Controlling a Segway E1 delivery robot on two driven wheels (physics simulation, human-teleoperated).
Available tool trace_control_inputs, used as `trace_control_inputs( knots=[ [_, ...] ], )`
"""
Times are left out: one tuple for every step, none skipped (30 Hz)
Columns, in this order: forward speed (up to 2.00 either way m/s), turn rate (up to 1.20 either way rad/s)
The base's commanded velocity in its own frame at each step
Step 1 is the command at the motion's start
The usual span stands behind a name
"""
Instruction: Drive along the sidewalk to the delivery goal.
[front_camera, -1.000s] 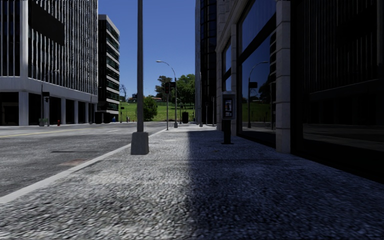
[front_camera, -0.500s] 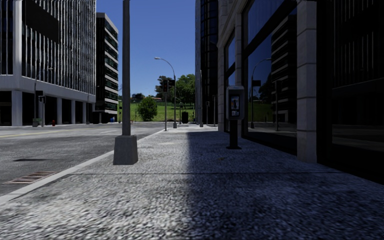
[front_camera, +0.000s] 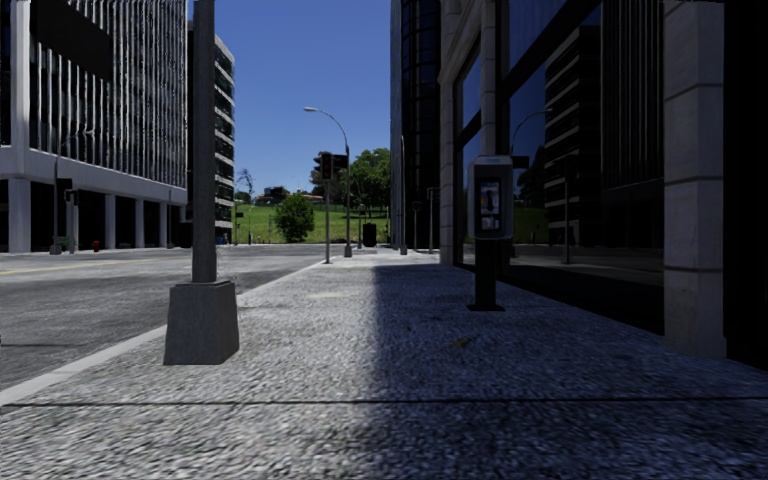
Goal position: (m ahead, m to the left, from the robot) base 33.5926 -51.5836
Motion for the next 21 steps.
trace_control_inputs(
  knots=[
    [1.9,0.0],
    [1.9,0.0],
    [1.9,0.0],
    [1.9,0.0],
    [1.9,0.0],
    [1.9,0.0],
    [1.9,0.0],
    [1.9,0.0],
    [1.9,0.0],
    [1.9,0.0],
    [1.9,0.0],
    [1.9,0.0],
    [1.9,0.0],
    [1.9,0.0],
    [1.9,0.0],
    [1.9,0.0],
    [1.9,0.0],
    [1.9,0.0],
    [1.9,0.0],
    [1.9,0.0],
    [1.9,0.0]
  ],
)
